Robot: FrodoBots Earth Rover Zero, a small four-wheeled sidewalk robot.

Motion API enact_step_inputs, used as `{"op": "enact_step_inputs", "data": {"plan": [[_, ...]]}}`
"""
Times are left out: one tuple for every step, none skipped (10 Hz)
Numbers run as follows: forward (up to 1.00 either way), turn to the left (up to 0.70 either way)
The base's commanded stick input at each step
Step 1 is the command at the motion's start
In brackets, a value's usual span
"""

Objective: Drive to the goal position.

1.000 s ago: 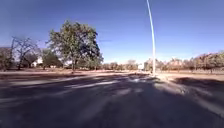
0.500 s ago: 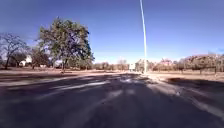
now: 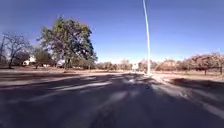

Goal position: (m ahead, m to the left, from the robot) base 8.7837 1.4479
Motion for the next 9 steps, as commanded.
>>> {"op": "enact_step_inputs", "data": {"plan": [[0.70,0.00],[0.70,0.00],[0.70,0.00],[0.70,0.00],[0.70,0.00],[0.70,0.00],[0.70,0.00],[0.70,0.00],[0.70,0.00]]}}
